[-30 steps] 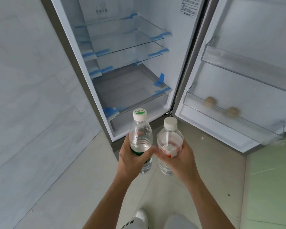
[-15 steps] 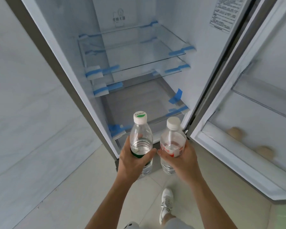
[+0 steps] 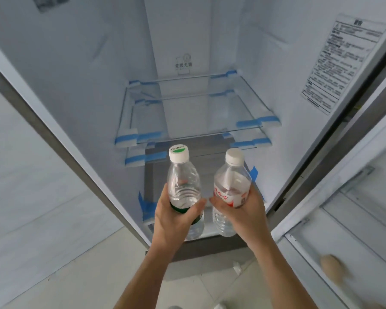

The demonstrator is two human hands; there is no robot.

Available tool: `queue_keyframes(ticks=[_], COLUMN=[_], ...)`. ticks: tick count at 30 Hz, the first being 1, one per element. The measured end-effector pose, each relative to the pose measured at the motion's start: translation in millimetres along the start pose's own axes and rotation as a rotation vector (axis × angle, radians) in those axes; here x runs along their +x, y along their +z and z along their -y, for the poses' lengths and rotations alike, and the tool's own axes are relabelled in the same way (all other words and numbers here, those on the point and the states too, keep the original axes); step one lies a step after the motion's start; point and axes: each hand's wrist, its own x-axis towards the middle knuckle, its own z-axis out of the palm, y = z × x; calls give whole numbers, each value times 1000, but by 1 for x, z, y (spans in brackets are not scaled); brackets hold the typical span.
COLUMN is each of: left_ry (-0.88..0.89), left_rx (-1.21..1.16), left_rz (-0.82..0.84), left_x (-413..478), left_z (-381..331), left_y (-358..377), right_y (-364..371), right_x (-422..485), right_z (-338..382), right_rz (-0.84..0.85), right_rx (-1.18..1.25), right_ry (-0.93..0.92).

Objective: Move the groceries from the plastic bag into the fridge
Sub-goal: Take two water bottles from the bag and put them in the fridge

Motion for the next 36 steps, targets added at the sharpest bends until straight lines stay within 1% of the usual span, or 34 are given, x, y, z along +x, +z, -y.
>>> queue_keyframes(ticks=[9, 14, 19, 22, 29, 36], left_ry=[188, 263, 271, 246, 128, 151], left_rx=[-35, -20, -30, -41, -26, 20], left_rz=[-39, -87, -158, -179, -273, -288], left_x=[64, 103, 150, 182, 253, 294], left_z=[-76, -107, -120, -122, -105, -94], left_y=[-11, -23, -32, -33, -24, -18], right_y=[9, 18, 33, 47, 87, 103], right_x=[71, 112, 161, 191, 253, 296], right_z=[78, 113, 140, 146, 138, 124], right_rz=[22, -17, -29, -24, -7, 4], right_rx=[99, 102, 123, 113, 85, 66], right_ry=[-149, -236, -277, -283, -222, -185])
